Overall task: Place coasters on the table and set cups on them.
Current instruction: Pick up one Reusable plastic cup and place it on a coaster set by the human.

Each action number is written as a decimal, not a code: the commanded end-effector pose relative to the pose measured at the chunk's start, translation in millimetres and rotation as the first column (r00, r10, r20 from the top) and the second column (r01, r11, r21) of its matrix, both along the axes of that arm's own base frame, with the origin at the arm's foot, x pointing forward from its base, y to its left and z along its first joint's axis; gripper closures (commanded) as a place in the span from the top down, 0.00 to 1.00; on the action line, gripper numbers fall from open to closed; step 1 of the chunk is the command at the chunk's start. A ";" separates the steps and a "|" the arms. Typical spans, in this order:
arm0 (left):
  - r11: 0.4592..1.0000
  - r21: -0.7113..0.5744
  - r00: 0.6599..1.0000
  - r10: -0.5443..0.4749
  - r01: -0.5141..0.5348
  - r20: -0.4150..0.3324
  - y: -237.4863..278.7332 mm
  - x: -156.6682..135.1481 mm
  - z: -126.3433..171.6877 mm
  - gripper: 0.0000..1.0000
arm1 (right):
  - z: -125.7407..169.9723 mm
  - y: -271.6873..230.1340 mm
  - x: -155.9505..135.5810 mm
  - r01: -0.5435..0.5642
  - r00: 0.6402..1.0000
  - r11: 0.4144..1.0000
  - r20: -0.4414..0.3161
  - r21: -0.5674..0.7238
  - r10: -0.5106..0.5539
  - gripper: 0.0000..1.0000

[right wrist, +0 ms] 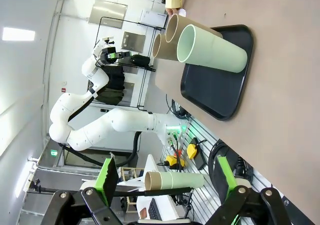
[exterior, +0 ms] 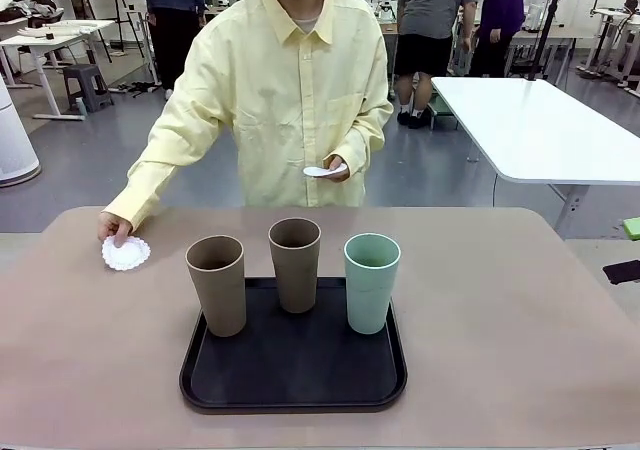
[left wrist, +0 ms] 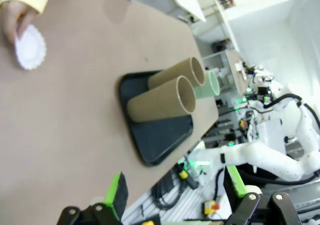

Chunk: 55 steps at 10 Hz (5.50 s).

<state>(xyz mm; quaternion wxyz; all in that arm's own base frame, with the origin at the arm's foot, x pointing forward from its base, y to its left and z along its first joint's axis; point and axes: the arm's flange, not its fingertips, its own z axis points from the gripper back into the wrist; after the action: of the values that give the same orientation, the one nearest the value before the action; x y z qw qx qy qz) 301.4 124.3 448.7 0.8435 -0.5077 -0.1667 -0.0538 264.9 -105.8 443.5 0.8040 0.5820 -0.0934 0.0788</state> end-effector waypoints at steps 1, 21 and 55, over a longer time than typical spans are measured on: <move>1.000 -0.013 1.000 0.000 0.000 0.008 1.5 0.4 -0.1 1.00 | -0.8 -0.4 1.1 -0.003 1.000 1.000 0.007 0.011 0.003 1.00; 0.618 0.697 0.640 -0.709 0.363 0.296 -133.0 83.4 -5.6 1.00 | -0.8 -0.4 1.1 -0.003 1.000 1.000 0.007 0.011 0.003 1.00; 0.755 0.406 0.149 -0.545 0.514 0.825 -138.7 132.6 -143.4 1.00 | -0.8 -0.4 1.1 -0.003 1.000 1.000 0.007 0.011 0.003 1.00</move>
<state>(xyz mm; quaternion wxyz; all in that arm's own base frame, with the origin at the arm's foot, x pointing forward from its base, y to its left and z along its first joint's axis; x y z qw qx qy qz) 428.1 -10.4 316.6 0.5483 -0.4187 -0.4074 -0.5984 264.8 -106.1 443.3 0.8053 0.5804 -0.0930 0.0772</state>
